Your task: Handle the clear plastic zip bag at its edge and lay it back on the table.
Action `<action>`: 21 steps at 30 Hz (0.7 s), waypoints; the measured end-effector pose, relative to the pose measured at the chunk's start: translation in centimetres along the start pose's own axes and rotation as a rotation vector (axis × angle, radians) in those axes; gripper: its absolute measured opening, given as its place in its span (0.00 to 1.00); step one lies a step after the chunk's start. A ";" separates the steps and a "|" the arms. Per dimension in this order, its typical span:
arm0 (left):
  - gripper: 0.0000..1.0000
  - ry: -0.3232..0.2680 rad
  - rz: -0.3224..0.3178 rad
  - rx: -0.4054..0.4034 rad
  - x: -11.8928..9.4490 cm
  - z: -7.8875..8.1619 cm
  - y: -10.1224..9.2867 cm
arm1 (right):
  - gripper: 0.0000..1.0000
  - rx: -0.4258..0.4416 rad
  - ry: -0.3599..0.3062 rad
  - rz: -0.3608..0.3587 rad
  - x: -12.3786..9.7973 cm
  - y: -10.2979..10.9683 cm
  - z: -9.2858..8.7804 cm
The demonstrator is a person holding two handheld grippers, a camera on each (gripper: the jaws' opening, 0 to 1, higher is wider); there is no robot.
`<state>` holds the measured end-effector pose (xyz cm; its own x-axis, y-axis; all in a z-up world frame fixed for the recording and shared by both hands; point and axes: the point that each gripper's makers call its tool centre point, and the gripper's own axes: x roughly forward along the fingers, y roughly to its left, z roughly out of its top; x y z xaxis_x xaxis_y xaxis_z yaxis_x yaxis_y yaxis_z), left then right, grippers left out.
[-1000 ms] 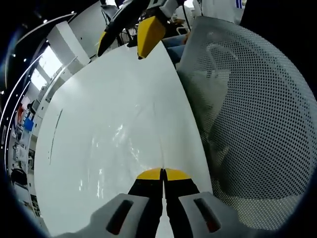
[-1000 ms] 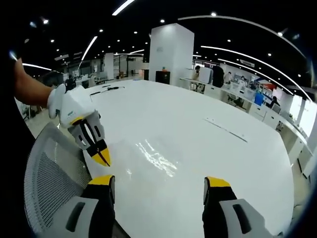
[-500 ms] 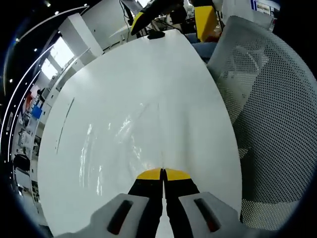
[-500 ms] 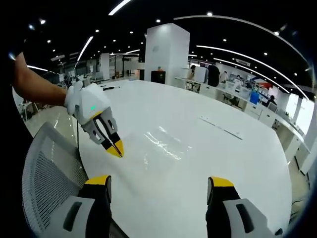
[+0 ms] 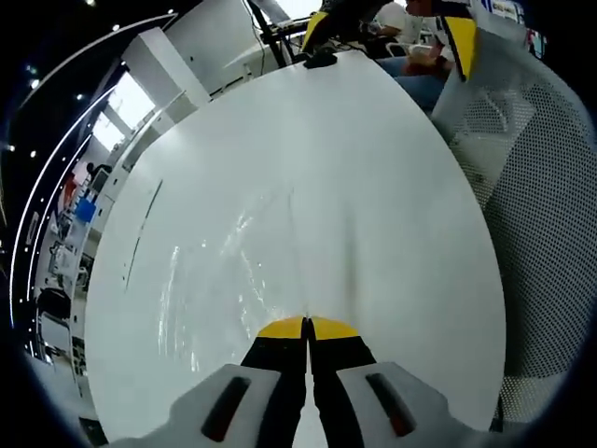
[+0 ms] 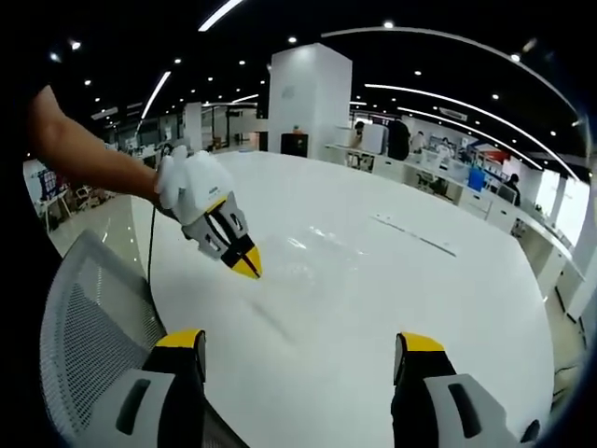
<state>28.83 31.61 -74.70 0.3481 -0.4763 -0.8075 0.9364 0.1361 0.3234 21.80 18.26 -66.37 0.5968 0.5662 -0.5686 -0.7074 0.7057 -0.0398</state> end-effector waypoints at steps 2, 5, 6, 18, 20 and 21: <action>0.00 0.001 -0.006 -0.022 0.1 0.0 0.1 | 0.83 0.003 0.001 0.000 0.0 0.1 -0.1; 0.00 0.006 -0.005 -0.012 0.1 -0.1 0.1 | 0.83 0.010 0.002 -0.001 0.0 0.1 -0.3; 0.00 0.008 -0.007 -0.005 0.0 -0.3 -0.1 | 0.83 0.013 0.001 -0.002 0.0 0.1 -0.4; 0.02 0.012 -0.116 -0.007 -1.1 -1.5 -2.5 | 0.84 0.009 0.012 0.012 0.4 0.5 -0.8; 0.02 0.013 -0.115 -0.011 -1.4 -1.7 -2.4 | 0.84 0.009 0.011 0.015 0.4 0.6 -0.7; 0.02 0.012 -0.109 -0.012 -1.5 -1.8 -2.3 | 0.84 0.007 0.012 0.017 0.4 0.6 -0.7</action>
<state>26.28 33.59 -75.13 0.2445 -0.4788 -0.8432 0.9692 0.0946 0.2273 21.34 18.67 -67.17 0.5803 0.5730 -0.5787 -0.7147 0.6990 -0.0246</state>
